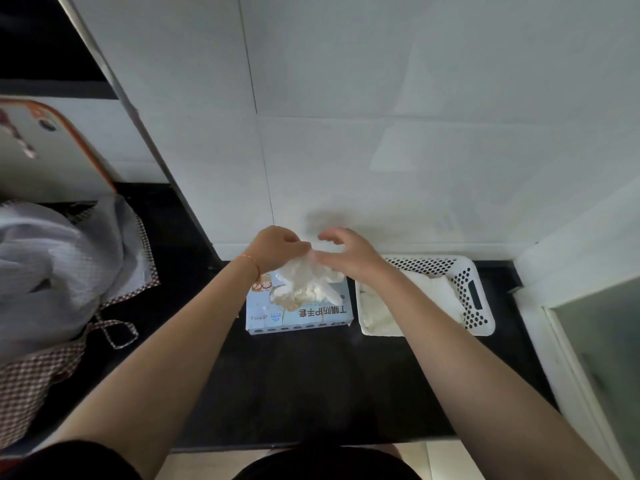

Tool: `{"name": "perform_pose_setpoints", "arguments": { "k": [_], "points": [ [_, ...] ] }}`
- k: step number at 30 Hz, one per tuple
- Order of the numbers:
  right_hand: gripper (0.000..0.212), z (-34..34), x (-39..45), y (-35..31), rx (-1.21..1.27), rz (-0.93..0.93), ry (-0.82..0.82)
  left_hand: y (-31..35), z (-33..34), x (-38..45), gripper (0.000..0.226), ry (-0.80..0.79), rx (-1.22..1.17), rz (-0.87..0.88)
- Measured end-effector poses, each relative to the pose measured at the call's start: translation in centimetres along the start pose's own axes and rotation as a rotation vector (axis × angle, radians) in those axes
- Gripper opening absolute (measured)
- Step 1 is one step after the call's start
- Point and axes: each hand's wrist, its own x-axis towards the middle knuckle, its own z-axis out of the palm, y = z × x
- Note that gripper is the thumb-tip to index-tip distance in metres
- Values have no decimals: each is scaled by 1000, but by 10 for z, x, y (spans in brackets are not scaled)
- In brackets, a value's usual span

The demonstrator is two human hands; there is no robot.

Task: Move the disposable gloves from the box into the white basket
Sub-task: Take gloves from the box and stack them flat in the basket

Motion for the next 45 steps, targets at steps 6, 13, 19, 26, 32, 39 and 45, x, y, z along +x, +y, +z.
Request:
{"name": "perform_pose_setpoints", "arguments": {
  "k": [6,13,19,26,32,39,45],
  "points": [
    [16,0,-9,-23,-78,-32,47,25,-10,-7,56,-71,-405,-107],
    [37,-11,-22,-23,264,57,158,11,-11,-21,44,-187,-519,52],
    [25,-19,-29,-23,224,108,47,20,-11,-24,49,-6,-556,183],
    [7,-23,-32,-28,360,-7,213,20,-6,-28,26,46,-340,223],
    [21,-35,-35,-29,196,44,157,8,-1,-30,17,35,-261,150],
    [30,-33,-42,-36,86,32,83,21,1,-32,25,-87,-218,172],
    [12,-47,-45,-25,130,11,323,19,19,-26,21,-237,-127,106]
  ]
}}
